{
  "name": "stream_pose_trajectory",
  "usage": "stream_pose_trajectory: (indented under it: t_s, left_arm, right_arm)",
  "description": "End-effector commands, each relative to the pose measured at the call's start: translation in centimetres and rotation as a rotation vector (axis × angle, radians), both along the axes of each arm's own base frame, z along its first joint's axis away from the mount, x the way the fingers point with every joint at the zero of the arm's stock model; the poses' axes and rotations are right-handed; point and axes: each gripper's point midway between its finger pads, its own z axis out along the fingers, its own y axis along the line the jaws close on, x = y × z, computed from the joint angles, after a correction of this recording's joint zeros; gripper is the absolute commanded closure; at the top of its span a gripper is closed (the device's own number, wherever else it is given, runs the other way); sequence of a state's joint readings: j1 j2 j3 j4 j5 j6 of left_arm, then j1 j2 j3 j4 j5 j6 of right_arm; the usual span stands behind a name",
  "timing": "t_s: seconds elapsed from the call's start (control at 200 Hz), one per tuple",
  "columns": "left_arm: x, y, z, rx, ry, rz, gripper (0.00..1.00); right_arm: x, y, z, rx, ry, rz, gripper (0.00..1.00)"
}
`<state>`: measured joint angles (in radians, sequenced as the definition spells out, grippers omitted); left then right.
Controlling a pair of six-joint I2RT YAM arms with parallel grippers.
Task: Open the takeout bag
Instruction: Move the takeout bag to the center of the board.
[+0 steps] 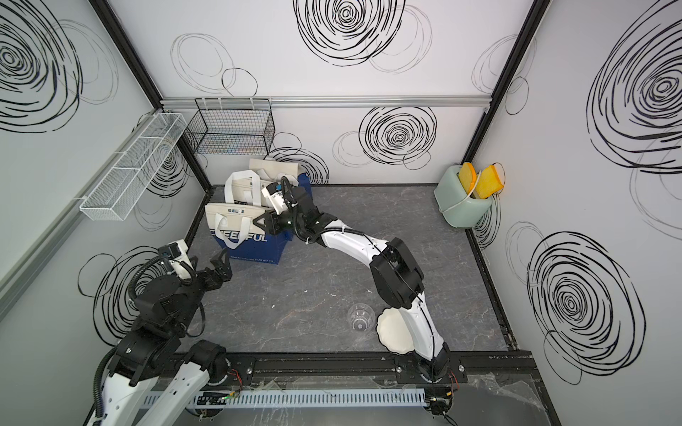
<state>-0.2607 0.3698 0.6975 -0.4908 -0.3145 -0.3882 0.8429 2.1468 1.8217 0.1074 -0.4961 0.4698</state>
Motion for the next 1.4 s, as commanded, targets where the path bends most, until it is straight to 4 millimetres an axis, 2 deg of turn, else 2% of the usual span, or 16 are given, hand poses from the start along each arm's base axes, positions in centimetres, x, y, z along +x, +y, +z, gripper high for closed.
stream_pose_trajectory:
  t_s: [0.0,0.095,0.235,0.34,0.475,0.605,0.75,0.925,1.066,1.211,1.301,1.391]
  left_arm:
    - [0.1,0.1,1.1,-0.009,-0.053,0.004,0.03]
    - [0.1,0.1,1.2,-0.010,-0.057,0.004,0.03]
    - [0.1,0.0,1.2,-0.011,-0.056,-0.003,0.03]
    - [0.3,-0.4,1.1,-0.007,-0.051,-0.022,0.02]
    - [0.4,-1.9,1.2,-0.003,-0.059,-0.110,0.02]
    - [0.4,-4.2,1.3,-0.016,-0.077,-0.233,0.02]
    - [0.6,-6.8,1.1,-0.056,-0.088,-0.369,0.06]
    - [0.7,-9.3,1.5,-0.133,-0.131,-0.505,0.12]
    - [0.6,-11.3,1.2,-0.272,-0.147,-0.593,0.16]
    - [1.8,-12.0,0.3,-0.321,-0.177,-0.599,0.18]
    - [2.5,-13.5,1.4,-0.343,-0.200,-0.647,0.21]
    - [3.5,-14.9,2.0,-0.247,-0.249,-0.633,0.20]
  right_arm:
    - [-0.3,0.1,1.8,0.031,-0.017,0.019,0.85]
    - [-0.6,-0.5,2.4,0.031,-0.029,0.023,1.00]
    - [-1.9,-2.1,4.1,0.035,-0.070,0.038,1.00]
    - [-2.6,-4.6,5.1,0.046,-0.074,0.046,1.00]
    - [-3.5,-9.1,6.3,0.051,-0.084,0.042,1.00]
    - [-4.0,-14.4,5.7,0.021,-0.098,0.014,1.00]
    - [-3.6,-20.7,5.1,0.017,-0.118,-0.070,1.00]
    - [-3.1,-25.7,4.8,0.007,-0.158,-0.108,1.00]
    - [-2.8,-27.8,4.4,-0.014,-0.193,-0.137,1.00]
    - [-2.9,-28.1,4.0,-0.002,-0.189,-0.116,1.00]
    - [-2.8,-28.2,3.9,0.001,-0.168,-0.113,1.00]
    - [-2.7,-28.4,4.0,0.009,-0.162,-0.123,1.00]
